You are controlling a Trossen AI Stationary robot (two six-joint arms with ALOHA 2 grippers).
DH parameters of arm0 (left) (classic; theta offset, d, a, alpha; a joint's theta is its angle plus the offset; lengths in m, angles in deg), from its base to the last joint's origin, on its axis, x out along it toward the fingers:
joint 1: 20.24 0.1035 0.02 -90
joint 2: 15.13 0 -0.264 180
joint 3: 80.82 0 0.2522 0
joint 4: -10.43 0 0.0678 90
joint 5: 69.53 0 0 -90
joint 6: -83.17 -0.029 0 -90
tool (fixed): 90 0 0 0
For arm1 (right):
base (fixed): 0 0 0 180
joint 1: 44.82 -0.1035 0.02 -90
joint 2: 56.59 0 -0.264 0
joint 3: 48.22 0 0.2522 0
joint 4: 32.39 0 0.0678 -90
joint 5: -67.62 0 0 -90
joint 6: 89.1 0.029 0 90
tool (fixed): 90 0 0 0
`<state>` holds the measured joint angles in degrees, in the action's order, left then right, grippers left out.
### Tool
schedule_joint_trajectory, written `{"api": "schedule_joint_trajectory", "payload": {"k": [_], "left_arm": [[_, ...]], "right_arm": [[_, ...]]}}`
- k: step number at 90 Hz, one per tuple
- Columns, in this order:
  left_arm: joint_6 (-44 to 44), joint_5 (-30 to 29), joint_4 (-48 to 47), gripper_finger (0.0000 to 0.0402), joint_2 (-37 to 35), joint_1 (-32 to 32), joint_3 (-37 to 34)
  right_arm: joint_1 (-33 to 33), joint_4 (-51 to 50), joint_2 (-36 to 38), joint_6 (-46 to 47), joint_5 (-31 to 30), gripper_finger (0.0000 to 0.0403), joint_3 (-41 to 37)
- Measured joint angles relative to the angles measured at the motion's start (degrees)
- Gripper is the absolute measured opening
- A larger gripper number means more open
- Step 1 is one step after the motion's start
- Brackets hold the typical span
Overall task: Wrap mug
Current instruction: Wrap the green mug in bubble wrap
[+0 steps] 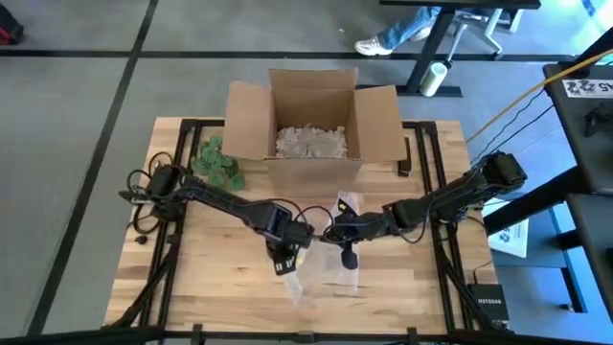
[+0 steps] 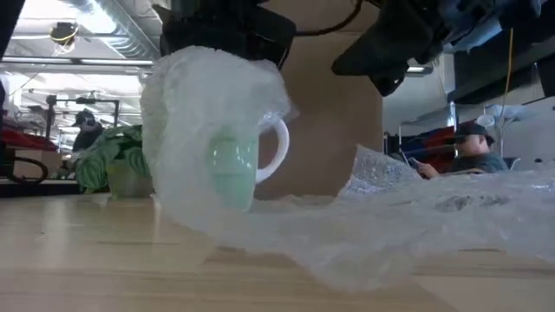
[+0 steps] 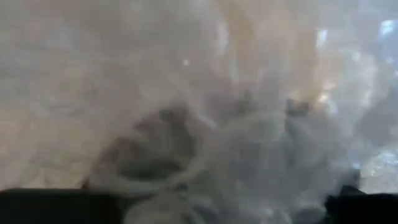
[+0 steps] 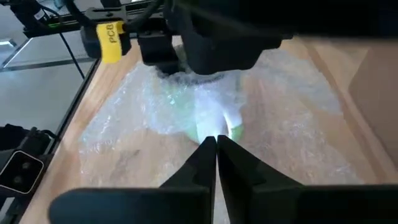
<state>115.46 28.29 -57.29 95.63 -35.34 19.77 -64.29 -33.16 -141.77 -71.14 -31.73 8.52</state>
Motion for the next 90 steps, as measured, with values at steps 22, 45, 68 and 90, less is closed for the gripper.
{"api": "schedule_joint_trajectory", "payload": {"k": [22,45,68,90], "left_arm": [[-2.36,-1.36,-1.15,0.0108,-0.02,-0.02,4.38],[-2.73,-1.92,-1.31,0.0039,-0.02,-0.02,4.46],[-2.49,-2.52,-3.66,0.0009,-0.02,-0.17,4.46],[-2.30,-2.96,-4.36,0.0007,-0.94,-0.29,6.12]], "right_arm": [[0.00,-0.25,0.00,-0.02,-0.02,0.0001,0.00],[0.00,-0.72,0.00,-0.02,-0.02,0.0001,0.00],[0.00,-0.94,0.00,-0.02,-0.02,0.0001,0.00],[0.00,-1.41,0.00,-0.02,-0.04,0.0001,0.00]]}}
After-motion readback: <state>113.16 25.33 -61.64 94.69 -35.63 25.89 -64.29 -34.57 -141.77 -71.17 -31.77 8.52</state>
